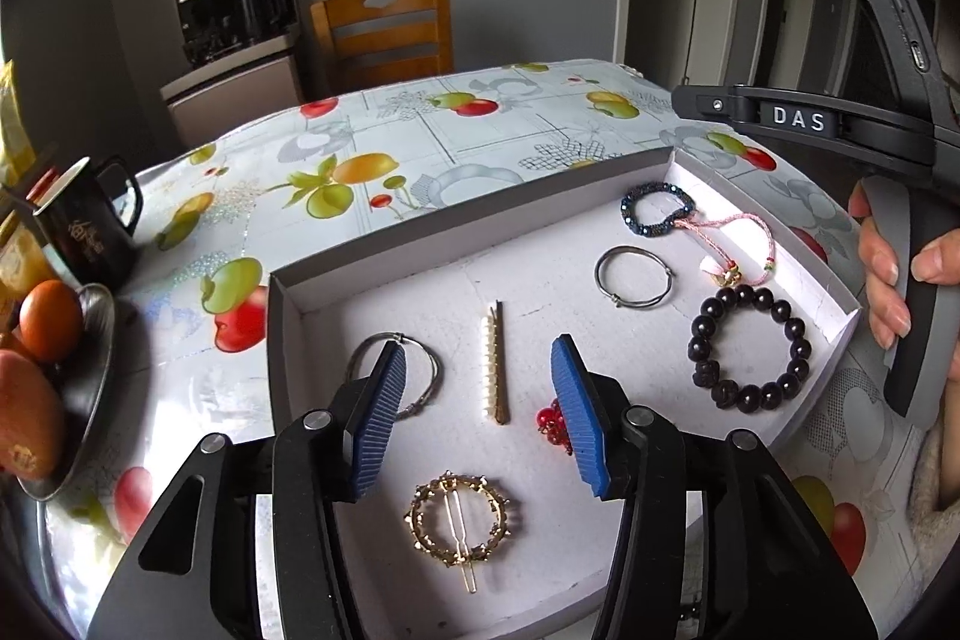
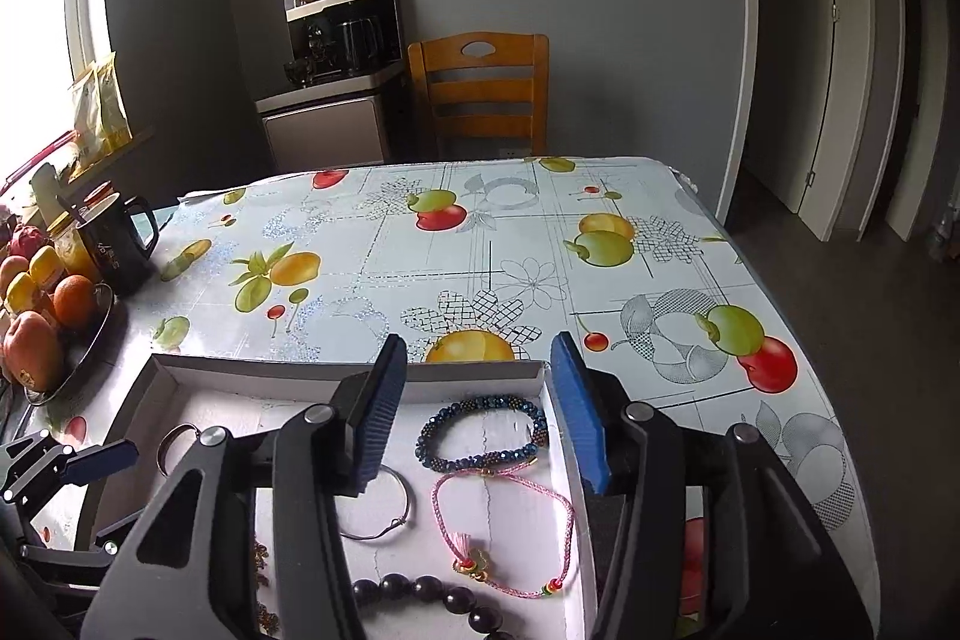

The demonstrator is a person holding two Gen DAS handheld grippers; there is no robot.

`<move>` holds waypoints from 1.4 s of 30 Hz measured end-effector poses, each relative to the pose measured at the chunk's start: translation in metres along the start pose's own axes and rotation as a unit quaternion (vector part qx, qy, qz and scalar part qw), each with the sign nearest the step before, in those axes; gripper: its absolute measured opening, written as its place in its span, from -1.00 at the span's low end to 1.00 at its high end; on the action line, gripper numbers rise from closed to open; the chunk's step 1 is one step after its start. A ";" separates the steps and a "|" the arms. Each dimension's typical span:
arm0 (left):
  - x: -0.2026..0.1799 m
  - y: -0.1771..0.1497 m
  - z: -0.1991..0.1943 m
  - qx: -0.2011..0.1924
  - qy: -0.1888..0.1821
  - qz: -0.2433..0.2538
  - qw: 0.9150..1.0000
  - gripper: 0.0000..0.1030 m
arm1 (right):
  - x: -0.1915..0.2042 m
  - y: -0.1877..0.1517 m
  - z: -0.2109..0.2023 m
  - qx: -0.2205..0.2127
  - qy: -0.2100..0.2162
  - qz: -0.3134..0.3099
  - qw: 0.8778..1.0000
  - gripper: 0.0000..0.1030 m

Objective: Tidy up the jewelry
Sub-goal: 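Lower red clip into box, open left gripper while right releases blue bracelet, then withdraw both open grippers from the box toward the remaining jewelry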

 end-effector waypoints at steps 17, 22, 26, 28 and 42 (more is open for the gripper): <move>0.016 0.006 -0.019 -0.041 0.045 -0.016 0.998 0.59 | -0.002 -0.032 -0.107 -0.016 0.011 -0.012 1.000 0.82; 0.008 0.007 -0.056 -0.059 0.036 -0.012 0.998 0.73 | -0.003 -0.053 -0.131 -0.010 0.015 -0.028 0.999 0.85; 0.004 -0.002 -0.086 -0.062 0.013 -0.012 0.998 0.77 | -0.002 -0.070 -0.146 -0.006 0.030 -0.038 0.999 0.88; 0.003 -0.012 -0.098 -0.061 0.006 -0.007 0.998 0.78 | 0.003 -0.080 -0.149 0.001 0.046 -0.047 0.998 0.88; -0.001 -0.102 -0.090 0.010 0.020 0.001 1.000 0.80 | 0.042 -0.154 -0.138 0.087 0.112 -0.103 0.985 0.87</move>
Point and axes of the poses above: each gripper's, at about its wrist camera, not at the fingertips, and z roughly the way its jaws point, x to its left, y to its top, the point moved 2 cm from there along z, roughly the way its jaws point, and after that the axes turned 1 degree about -x, right-handed, at the moved point
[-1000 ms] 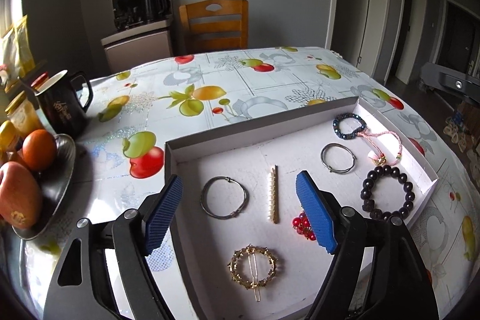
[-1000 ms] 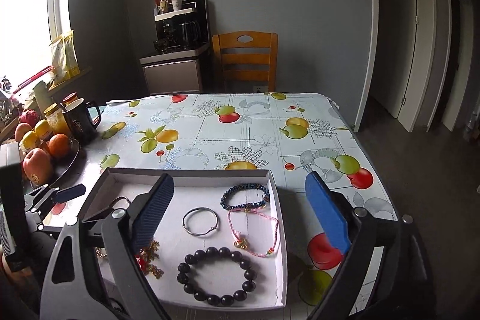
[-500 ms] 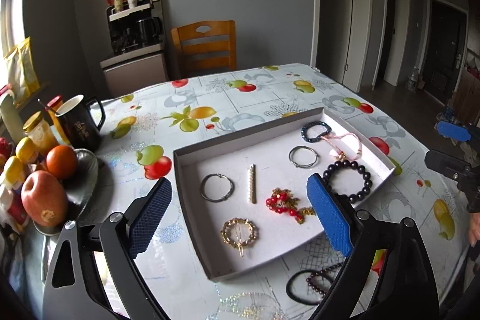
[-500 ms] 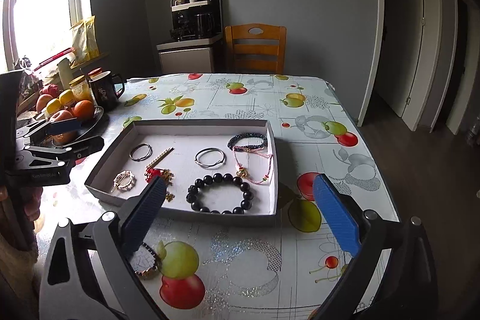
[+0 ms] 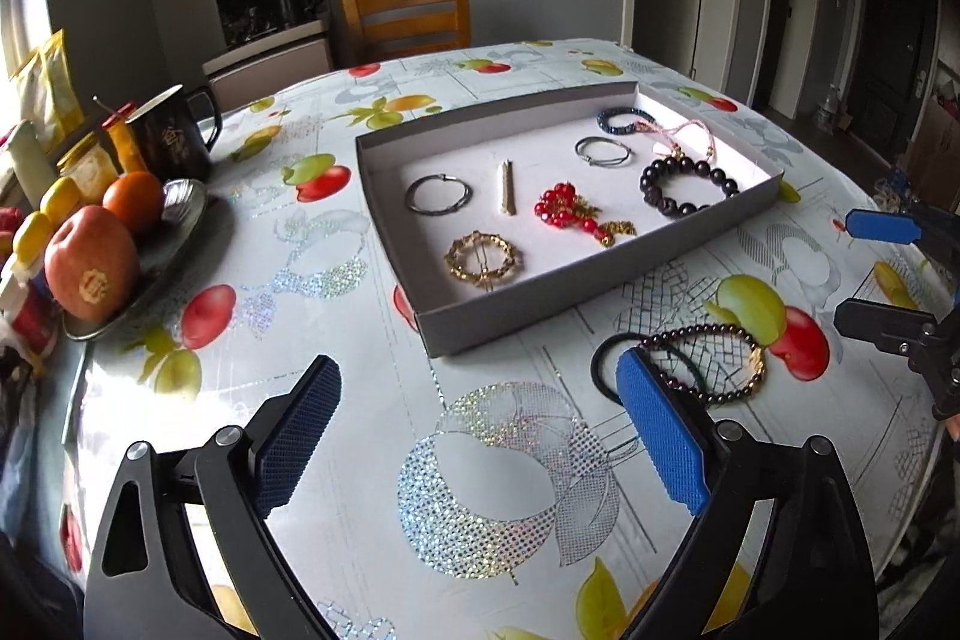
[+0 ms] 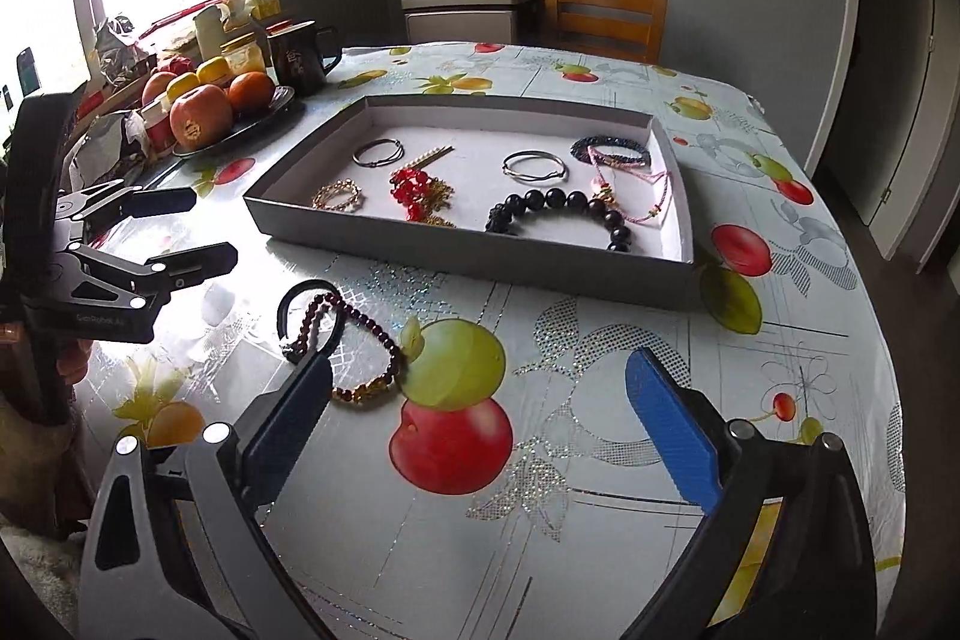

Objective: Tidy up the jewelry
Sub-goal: 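Withdraw both open grippers from the box toward the remaining jewelry, then grasp black hair tie with left gripper while right grasps maroon bead bracelet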

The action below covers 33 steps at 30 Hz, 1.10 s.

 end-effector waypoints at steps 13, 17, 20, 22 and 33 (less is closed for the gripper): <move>-0.006 -0.009 0.012 0.014 -0.015 -0.002 1.000 0.80 | 0.029 -0.007 0.026 0.039 0.020 -0.006 0.999 -0.14; -0.006 -0.009 0.013 0.014 -0.018 -0.001 1.000 0.80 | 0.032 -0.007 0.032 0.047 0.013 -0.013 0.999 -0.14; -0.006 -0.009 0.013 0.015 -0.019 -0.003 1.000 0.80 | 0.031 -0.008 0.034 0.053 0.010 -0.018 0.998 -0.20; -0.007 -0.009 0.015 0.017 -0.021 -0.003 1.000 0.80 | 0.029 -0.009 0.033 0.053 0.010 -0.016 0.998 -0.21; -0.009 -0.009 0.015 0.019 -0.019 0.005 1.000 0.80 | -0.002 -0.009 0.027 0.045 -0.043 -0.005 0.998 -0.27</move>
Point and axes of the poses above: each gripper's, at about its wrist camera, not at the fingertips, and z roughly the way its jaws point, x to its left, y to its top, the point moved 2 cm from there along z, roughly the way its jaws point, and after that the axes turned 1 degree about -x, right-handed, at the moved point
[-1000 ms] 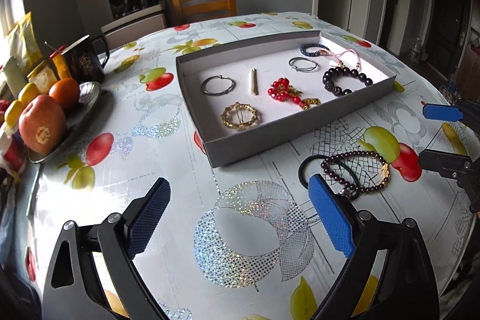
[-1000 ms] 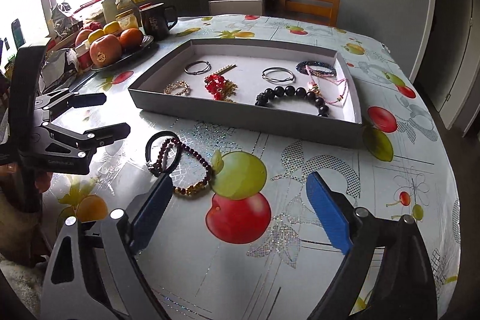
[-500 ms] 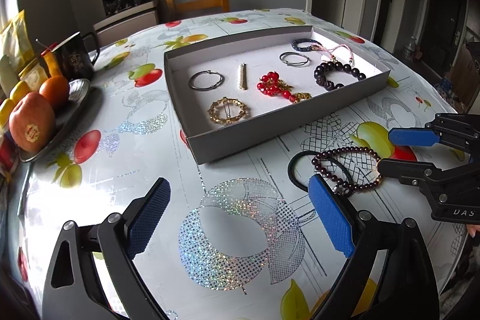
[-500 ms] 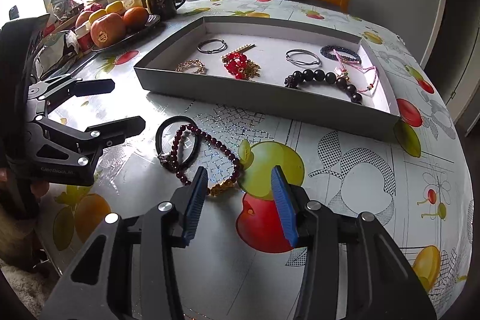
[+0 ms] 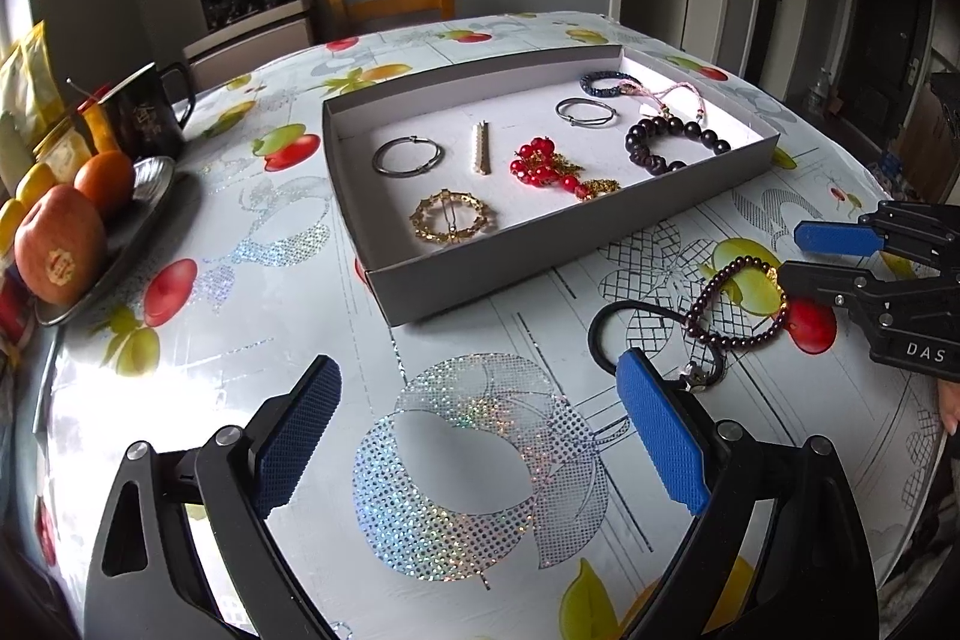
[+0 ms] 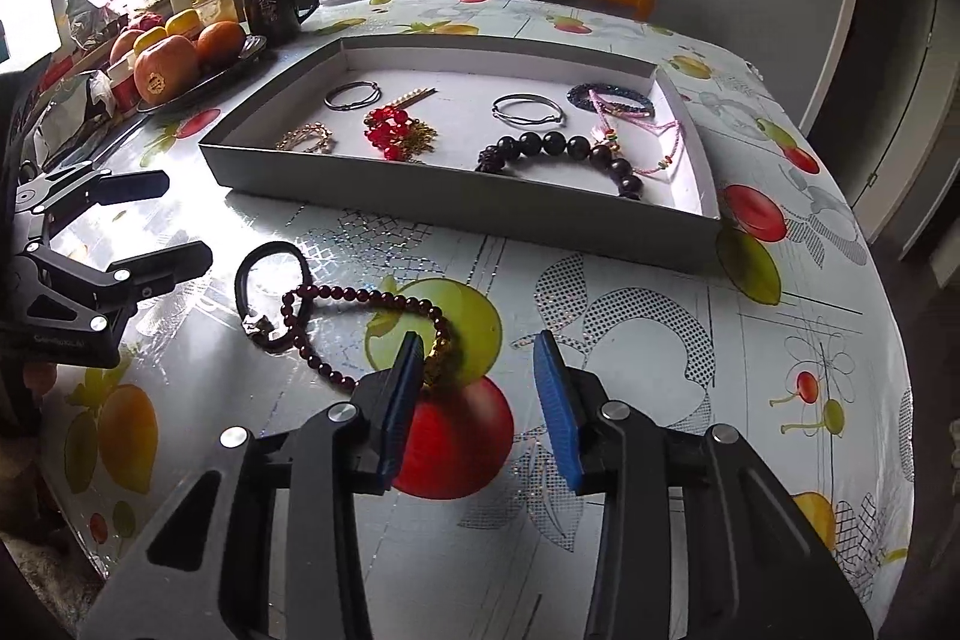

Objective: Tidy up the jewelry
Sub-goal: 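Grasp black hair tie with left gripper while right grasps maroon bead bracelet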

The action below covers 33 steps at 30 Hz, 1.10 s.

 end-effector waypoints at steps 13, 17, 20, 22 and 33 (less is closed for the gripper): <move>-0.015 0.002 -0.002 -0.003 -0.011 0.020 1.000 0.80 | 0.004 -0.004 0.006 0.011 0.027 -0.007 1.000 -0.75; -0.024 0.002 -0.001 0.003 -0.023 0.026 0.999 0.80 | -0.004 -0.003 0.001 0.000 0.031 0.006 0.999 -0.87; -0.032 0.002 0.001 0.008 -0.034 0.026 0.999 0.80 | -0.011 -0.003 -0.006 -0.013 0.022 0.007 1.000 -0.87; -0.038 0.002 0.000 0.005 -0.043 0.033 0.999 0.75 | -0.017 -0.003 -0.010 -0.018 0.014 0.009 1.000 -0.87; -0.071 -0.002 -0.001 0.015 -0.104 0.095 0.990 0.01 | -0.034 -0.010 -0.017 -0.026 0.025 0.033 0.999 -0.87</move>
Point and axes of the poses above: each gripper's, at about its wrist camera, not at the fingertips, and z roughly the way its jaws point, x to its left, y to its top, the point moved 2 cm from there along z, roughly the way its jaws point, and after that the axes turned 1 degree about -x, right-handed, at the moved point
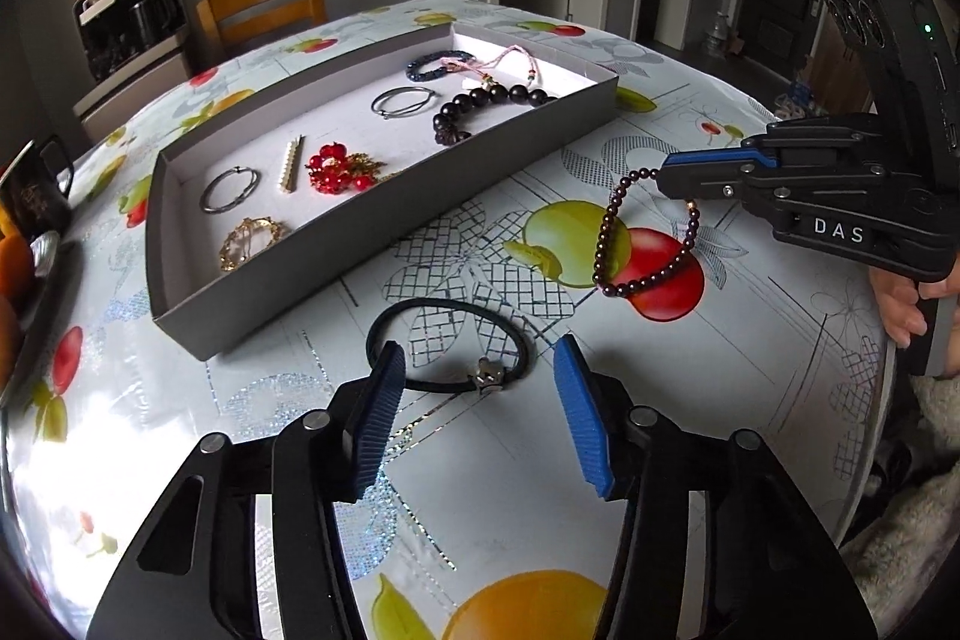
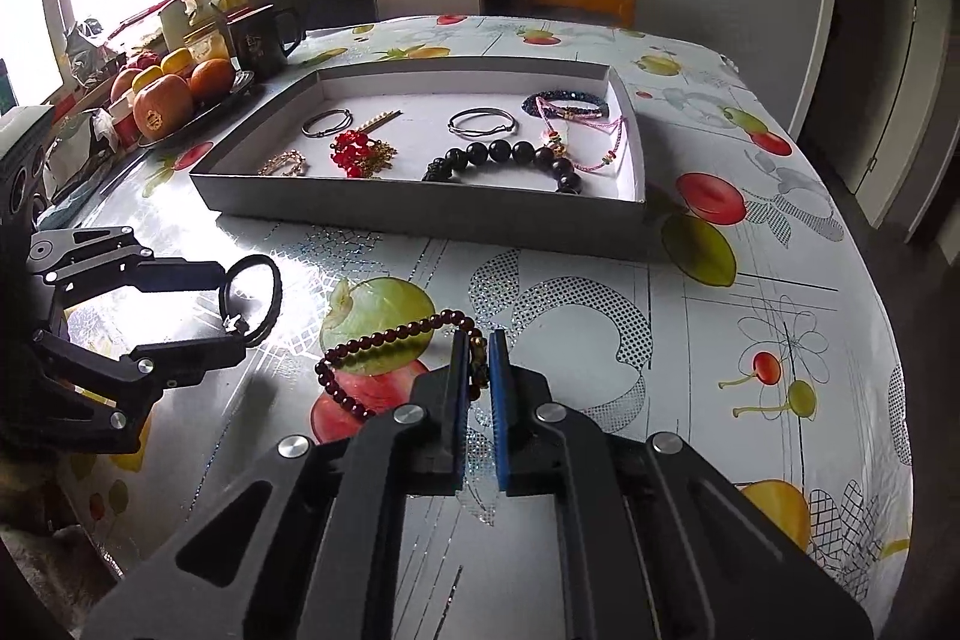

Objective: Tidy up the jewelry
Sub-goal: 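Grasp black hair tie with left gripper while right grasps maroon bead bracelet, then carry black hair tie with left gripper while right carries maroon bracelet over box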

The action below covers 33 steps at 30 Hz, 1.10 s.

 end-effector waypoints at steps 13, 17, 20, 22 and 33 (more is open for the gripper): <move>-0.005 -0.005 0.001 0.015 -0.019 0.024 0.999 -0.59 | 0.004 -0.005 -0.002 0.001 0.017 0.002 1.000 -0.87; -0.011 -0.005 0.001 0.014 -0.008 0.043 0.999 -0.72 | 0.005 -0.004 -0.002 0.000 0.018 0.003 1.000 -0.87; -0.009 -0.004 0.001 0.014 -0.009 0.038 0.999 -0.73 | 0.007 -0.003 -0.004 -0.005 0.020 0.003 1.000 -0.87; -0.007 -0.003 -0.001 0.012 -0.003 0.035 0.999 -0.74 | 0.007 -0.001 -0.007 -0.009 0.023 0.004 1.000 -0.87; 0.025 0.028 -0.047 -0.044 0.026 0.009 0.999 -0.74 | 0.015 0.033 -0.028 -0.040 0.011 -0.031 0.999 -0.87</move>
Point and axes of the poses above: each gripper's, at about its wrist camera, not at the fingertips, and z roughly the way its jaws point, x to its left, y to its top, the point moved 2 cm from there along z, roughly the way its jaws point, and after that the axes turned 1 degree about -x, right-handed, at the moved point
